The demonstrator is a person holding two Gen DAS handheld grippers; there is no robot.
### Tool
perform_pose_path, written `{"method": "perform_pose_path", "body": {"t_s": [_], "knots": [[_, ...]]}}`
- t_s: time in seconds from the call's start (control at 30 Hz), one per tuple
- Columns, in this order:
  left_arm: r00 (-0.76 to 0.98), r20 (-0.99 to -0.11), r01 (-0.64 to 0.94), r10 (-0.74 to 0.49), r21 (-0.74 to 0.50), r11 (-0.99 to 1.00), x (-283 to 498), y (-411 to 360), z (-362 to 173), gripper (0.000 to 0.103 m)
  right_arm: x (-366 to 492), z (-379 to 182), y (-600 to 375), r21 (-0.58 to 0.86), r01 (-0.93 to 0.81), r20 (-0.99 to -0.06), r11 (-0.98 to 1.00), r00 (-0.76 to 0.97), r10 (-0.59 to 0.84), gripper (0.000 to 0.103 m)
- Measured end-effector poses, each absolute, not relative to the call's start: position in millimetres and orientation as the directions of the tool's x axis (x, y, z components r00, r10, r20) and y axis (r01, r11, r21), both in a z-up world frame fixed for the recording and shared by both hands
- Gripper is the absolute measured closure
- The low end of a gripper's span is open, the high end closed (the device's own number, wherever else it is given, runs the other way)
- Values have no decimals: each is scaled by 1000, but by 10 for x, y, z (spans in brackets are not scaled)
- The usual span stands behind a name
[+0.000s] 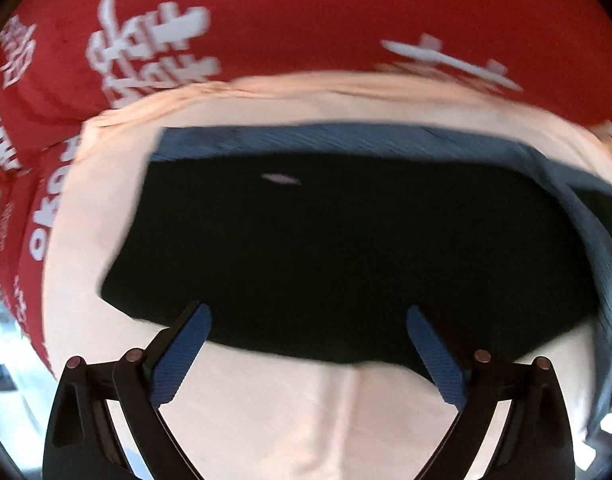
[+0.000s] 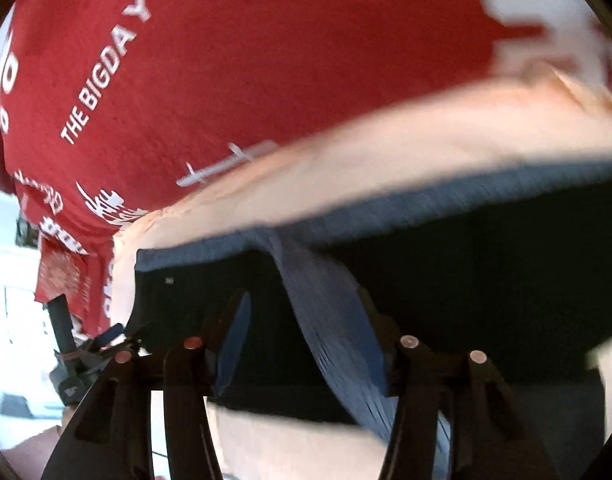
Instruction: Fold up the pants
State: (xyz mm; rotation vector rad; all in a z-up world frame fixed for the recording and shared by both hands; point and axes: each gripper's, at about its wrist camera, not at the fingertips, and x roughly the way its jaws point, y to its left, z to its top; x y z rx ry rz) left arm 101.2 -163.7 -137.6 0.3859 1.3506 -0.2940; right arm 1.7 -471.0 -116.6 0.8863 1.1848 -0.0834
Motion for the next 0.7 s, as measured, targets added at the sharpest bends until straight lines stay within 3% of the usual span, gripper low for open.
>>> {"method": "perform_pose_path", "body": {"t_s": [0.5, 0.7], "knots": [[20, -971, 736, -237, -146, 661, 82, -2810, -1211, 4, -2062, -1222, -4603, 378, 800, -926, 465, 331, 182, 46], [-62, -960, 789, -272, -214, 576, -280, -3211, -1214, 4, -2856, -1362, -4605, 306, 893, -952, 329, 289, 100, 46]]}}
